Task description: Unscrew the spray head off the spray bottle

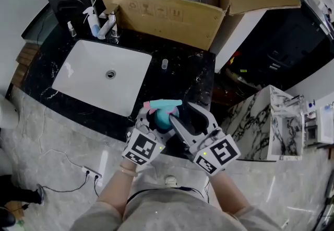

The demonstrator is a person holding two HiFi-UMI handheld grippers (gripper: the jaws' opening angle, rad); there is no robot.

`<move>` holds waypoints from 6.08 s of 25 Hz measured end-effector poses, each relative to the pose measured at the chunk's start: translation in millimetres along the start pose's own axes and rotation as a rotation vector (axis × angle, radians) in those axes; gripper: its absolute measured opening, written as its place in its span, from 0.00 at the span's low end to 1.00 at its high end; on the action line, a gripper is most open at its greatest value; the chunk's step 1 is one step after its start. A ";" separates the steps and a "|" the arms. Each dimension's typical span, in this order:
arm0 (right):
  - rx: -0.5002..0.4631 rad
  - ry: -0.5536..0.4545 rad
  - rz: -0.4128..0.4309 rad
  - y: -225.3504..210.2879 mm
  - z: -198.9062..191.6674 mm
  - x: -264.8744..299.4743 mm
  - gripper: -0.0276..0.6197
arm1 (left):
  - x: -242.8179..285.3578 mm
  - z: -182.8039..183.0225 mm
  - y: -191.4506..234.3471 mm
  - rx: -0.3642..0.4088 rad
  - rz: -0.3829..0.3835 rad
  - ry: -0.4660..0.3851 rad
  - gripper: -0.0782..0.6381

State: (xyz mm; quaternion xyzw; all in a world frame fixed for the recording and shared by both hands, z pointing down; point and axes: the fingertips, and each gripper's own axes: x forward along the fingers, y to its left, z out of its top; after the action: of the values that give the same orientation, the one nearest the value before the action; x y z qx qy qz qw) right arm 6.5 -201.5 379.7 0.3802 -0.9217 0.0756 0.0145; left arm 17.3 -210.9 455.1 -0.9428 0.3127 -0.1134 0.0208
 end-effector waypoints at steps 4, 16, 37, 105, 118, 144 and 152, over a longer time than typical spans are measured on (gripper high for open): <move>-0.012 0.051 0.066 8.6 -4.4 16.9 0.39 | 0.3 0.1 -0.4 0.000 -0.001 0.000 0.63; -0.118 0.099 0.114 15.5 2.3 33.0 0.29 | 0.4 -0.6 -1.1 0.001 -0.001 -0.001 0.63; 0.038 -0.129 0.129 4.8 51.6 18.0 0.28 | 0.7 -0.6 -1.5 -0.004 -0.001 0.003 0.64; 0.016 -0.278 0.031 -15.9 90.8 -60.2 0.28 | -116.7 40.7 7.4 -0.077 0.415 -0.131 0.15; 0.016 -0.248 0.079 1.3 70.4 -91.3 0.28 | -150.1 36.1 -20.5 -0.139 0.547 -0.127 0.12; 0.024 -0.237 0.144 24.2 54.4 -159.1 0.28 | -190.2 42.0 -81.2 -0.174 0.682 -0.144 0.12; 0.011 -0.238 0.146 28.5 53.3 -167.3 0.28 | -202.3 47.2 -88.6 -0.172 0.718 -0.158 0.12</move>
State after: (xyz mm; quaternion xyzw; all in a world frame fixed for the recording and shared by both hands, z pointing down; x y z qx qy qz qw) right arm 107.0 -72.6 309.3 0.3182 -0.9418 0.0359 -0.1024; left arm -77.7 -20.9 378.2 -0.7774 0.6290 0.0008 0.0038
